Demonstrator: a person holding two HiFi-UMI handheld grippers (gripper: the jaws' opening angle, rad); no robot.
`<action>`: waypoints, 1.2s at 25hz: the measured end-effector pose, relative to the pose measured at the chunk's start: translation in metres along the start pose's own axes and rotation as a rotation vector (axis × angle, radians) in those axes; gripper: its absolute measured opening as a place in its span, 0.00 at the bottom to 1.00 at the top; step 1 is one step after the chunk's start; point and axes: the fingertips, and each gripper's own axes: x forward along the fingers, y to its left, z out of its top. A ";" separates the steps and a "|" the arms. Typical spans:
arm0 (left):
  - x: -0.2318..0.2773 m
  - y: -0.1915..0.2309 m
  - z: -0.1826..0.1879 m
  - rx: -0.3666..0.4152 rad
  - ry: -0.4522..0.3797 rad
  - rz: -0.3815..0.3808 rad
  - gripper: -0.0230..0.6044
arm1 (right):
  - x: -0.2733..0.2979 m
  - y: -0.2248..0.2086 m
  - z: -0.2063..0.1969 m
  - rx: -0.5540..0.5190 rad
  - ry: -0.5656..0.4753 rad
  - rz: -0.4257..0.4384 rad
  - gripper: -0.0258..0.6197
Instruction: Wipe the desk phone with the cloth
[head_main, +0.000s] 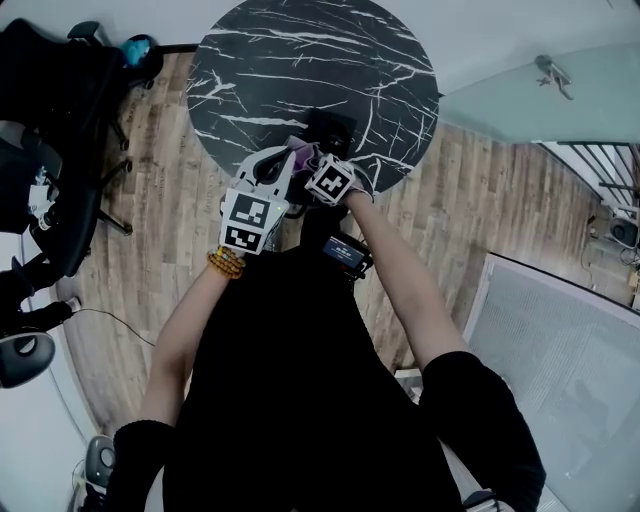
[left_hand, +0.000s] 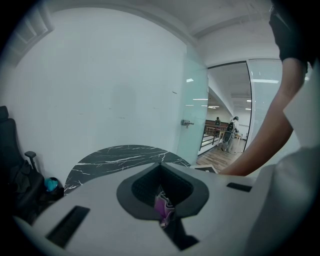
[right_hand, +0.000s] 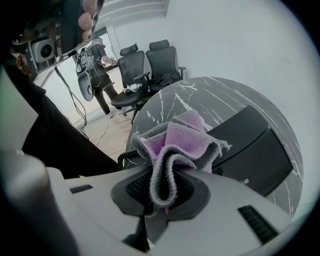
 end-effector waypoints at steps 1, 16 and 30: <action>0.000 -0.001 0.000 0.001 0.000 0.000 0.06 | 0.000 0.000 0.000 -0.005 0.000 -0.002 0.12; 0.001 -0.008 -0.004 0.007 0.014 -0.010 0.06 | 0.009 0.019 -0.007 -0.005 0.013 0.040 0.12; 0.005 -0.014 -0.008 0.004 0.020 -0.018 0.06 | 0.015 0.038 -0.012 -0.135 0.077 0.057 0.13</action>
